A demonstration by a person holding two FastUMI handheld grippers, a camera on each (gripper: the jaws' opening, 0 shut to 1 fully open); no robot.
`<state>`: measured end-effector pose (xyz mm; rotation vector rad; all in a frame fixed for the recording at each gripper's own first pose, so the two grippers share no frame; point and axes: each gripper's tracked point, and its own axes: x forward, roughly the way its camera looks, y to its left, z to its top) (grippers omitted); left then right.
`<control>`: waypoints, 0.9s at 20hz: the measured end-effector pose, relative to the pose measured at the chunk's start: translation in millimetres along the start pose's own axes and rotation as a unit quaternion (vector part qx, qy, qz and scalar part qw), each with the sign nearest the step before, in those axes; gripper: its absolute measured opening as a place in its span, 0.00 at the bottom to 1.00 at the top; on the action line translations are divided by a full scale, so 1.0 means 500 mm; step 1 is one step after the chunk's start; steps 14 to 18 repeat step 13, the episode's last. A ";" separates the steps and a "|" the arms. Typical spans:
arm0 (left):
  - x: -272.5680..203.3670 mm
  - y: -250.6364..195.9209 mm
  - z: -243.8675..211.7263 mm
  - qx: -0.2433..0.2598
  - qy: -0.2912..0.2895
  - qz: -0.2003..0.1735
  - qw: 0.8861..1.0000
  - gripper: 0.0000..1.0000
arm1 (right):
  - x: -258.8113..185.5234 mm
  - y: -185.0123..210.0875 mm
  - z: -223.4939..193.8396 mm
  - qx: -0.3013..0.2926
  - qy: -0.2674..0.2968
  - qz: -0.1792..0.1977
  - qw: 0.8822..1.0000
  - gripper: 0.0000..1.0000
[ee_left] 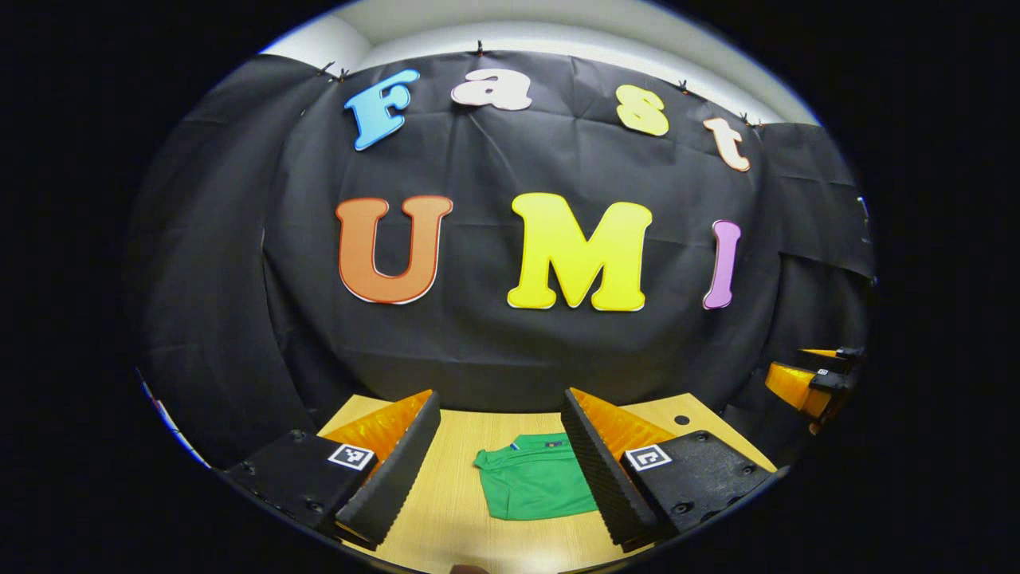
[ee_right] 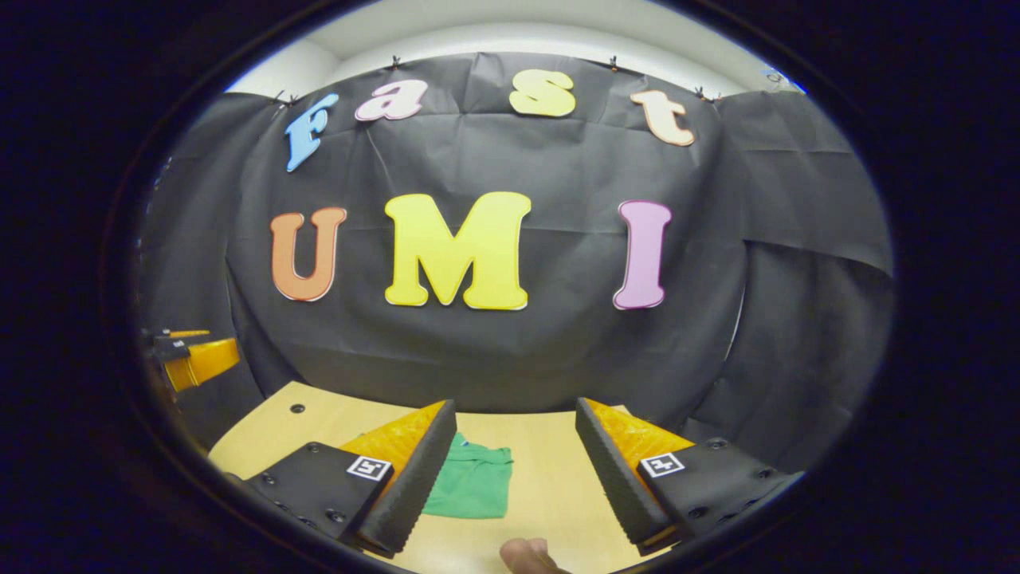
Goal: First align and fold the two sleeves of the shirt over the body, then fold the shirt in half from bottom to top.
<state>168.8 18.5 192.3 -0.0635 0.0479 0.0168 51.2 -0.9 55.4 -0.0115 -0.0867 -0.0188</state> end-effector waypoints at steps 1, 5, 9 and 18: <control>-0.013 0.002 -0.001 -0.001 0.000 0.002 1.000 1.00 | -0.024 0.003 0.003 -0.003 -0.005 0.000 1.000 0.92; -0.072 0.016 0.009 -0.005 -0.011 0.018 1.000 0.99 | -0.073 0.025 0.007 -0.015 -0.022 0.011 1.000 0.92; -0.094 0.012 -0.033 -0.020 0.008 0.020 1.000 0.98 | -0.074 0.072 -0.010 -0.033 -0.007 0.040 0.999 0.93; -0.107 0.015 -0.069 -0.022 0.032 0.021 0.999 0.99 | -0.076 0.114 -0.028 -0.023 0.011 0.051 0.998 0.93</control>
